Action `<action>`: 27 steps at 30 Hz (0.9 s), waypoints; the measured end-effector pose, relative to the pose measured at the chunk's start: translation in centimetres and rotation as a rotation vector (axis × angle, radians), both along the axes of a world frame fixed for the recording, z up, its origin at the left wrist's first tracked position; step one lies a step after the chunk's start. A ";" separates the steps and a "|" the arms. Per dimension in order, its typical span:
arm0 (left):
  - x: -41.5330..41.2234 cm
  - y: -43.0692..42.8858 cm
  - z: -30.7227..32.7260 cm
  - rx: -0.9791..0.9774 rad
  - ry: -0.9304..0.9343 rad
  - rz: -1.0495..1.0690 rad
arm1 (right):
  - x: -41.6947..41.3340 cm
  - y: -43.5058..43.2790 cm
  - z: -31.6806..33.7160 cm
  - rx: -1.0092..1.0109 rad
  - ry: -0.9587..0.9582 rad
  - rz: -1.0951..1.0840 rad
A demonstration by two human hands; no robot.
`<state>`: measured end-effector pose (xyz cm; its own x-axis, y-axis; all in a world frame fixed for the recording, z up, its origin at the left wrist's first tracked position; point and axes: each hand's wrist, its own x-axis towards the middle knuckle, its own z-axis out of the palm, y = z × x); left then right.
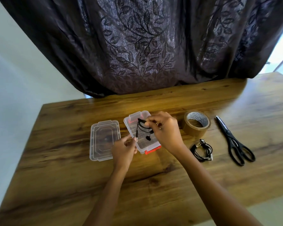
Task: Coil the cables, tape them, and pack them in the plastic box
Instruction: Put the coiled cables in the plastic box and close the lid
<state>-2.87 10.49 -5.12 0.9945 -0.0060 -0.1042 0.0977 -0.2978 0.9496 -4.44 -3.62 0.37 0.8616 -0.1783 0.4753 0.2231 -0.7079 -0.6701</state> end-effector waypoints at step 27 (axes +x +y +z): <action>-0.2 -0.3 0.0 -0.042 0.014 0.047 | 3.2 0.0 -3.8 -0.503 0.721 0.243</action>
<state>-3.05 10.18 -5.12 0.9922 0.0357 -0.1191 0.1243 -0.2524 0.9596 -1.27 -3.58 -3.44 0.9668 0.1297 -0.2203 0.0512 -0.9425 -0.3302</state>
